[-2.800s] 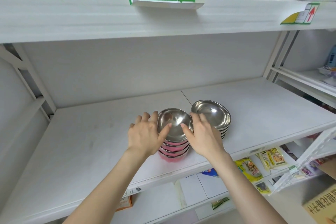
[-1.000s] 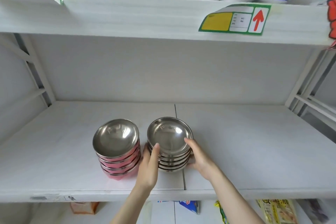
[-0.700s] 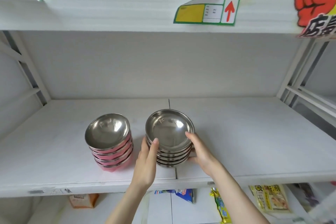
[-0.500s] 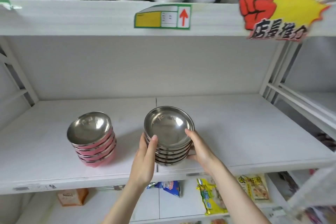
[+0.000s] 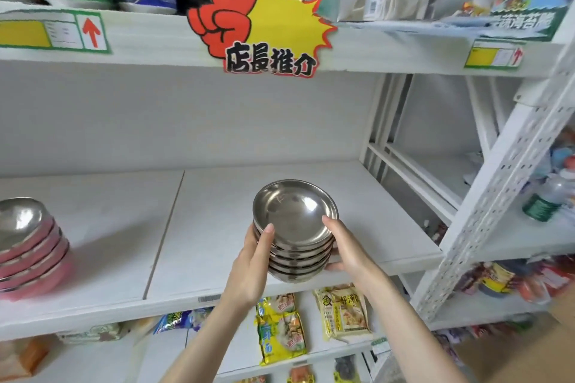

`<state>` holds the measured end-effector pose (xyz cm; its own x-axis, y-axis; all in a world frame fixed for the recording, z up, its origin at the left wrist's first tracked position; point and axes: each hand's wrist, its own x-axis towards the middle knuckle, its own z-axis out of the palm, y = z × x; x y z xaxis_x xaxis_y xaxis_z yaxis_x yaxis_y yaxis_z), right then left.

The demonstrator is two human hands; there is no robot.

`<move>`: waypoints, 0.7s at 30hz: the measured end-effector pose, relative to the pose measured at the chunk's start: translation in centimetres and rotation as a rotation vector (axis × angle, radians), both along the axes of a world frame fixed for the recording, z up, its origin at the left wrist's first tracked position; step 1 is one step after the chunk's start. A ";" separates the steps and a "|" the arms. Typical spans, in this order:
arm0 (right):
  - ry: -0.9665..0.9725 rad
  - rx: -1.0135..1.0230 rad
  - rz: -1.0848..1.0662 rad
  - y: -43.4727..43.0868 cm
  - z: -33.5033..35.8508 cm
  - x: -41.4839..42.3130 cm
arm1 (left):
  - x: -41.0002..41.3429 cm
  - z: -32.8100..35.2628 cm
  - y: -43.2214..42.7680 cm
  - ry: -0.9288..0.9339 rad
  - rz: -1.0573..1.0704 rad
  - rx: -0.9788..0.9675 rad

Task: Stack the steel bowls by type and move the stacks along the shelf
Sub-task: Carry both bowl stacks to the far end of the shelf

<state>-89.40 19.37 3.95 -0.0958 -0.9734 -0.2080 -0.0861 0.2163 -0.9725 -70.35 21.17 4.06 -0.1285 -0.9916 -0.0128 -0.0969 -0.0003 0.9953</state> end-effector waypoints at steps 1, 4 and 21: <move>-0.002 -0.002 -0.027 -0.2 0.1 -1.5 | -1.5 0.0 -0.6 -0.002 -0.027 -0.013; -0.002 -0.002 -0.100 -0.9 0.2 -6.1 | -6.2 0.0 -2.1 -0.020 -0.087 -0.035; -0.037 0.050 -0.115 -9.0 -2.8 -25.9 | -25.8 -2.1 -9.5 -0.028 -0.079 0.038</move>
